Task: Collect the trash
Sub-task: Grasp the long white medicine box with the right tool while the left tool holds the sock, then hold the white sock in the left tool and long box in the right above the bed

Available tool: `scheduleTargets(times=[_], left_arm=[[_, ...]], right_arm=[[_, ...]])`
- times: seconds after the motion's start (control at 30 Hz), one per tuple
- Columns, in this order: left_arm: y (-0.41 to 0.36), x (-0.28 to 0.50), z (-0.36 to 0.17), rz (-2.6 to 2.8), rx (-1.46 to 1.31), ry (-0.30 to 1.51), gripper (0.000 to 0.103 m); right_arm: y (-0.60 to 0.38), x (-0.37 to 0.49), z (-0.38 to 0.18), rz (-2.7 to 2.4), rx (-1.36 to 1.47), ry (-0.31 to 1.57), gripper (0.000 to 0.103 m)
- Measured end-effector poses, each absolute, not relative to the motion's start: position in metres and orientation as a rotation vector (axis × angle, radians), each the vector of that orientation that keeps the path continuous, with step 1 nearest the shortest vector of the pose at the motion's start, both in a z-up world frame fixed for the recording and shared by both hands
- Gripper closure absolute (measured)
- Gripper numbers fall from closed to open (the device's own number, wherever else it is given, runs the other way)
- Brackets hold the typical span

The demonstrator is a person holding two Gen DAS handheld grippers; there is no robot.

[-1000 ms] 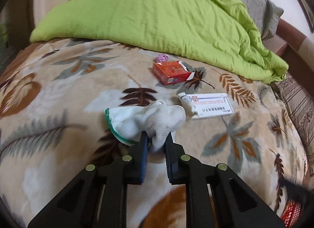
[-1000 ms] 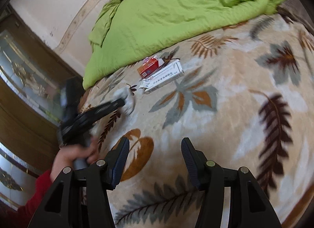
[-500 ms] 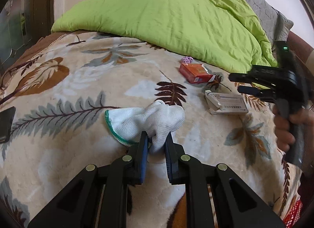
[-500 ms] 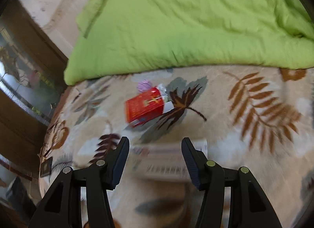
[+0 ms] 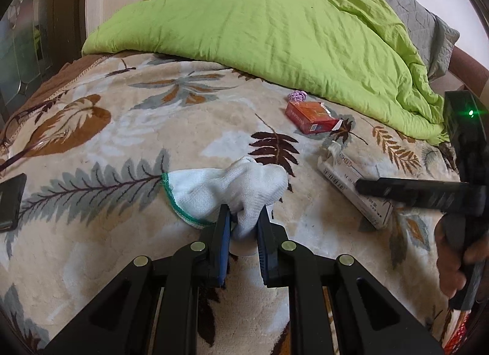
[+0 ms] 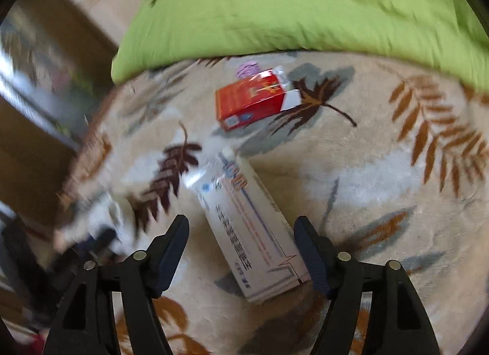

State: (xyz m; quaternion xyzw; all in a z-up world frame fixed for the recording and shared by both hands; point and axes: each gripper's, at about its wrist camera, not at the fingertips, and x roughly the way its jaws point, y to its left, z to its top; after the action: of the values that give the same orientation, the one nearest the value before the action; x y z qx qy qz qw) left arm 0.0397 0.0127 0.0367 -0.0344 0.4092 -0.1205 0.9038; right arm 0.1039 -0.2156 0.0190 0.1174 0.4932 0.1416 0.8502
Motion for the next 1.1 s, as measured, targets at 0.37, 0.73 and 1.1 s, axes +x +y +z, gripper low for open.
scheduleTargets(times=[0.37, 0.73, 1.1], left_arm=[[0.004, 0.026, 0.044, -0.239, -0.008, 0.779, 0.088], [-0.02, -0.041, 0.074, -0.249, 0.117, 0.635, 0.088], [-0.017, -0.117, 0.078, -0.242, 0.2, 0.59, 0.088]], right_arm=[[-0.194, 0.06, 0.012, 0.116, 0.072, 0.966, 0.044], [-0.198, -0.066, 0.061, -0.091, 0.131, 0.774, 0.044], [-0.182, -0.125, 0.064, -0.062, 0.145, 0.723, 0.044]])
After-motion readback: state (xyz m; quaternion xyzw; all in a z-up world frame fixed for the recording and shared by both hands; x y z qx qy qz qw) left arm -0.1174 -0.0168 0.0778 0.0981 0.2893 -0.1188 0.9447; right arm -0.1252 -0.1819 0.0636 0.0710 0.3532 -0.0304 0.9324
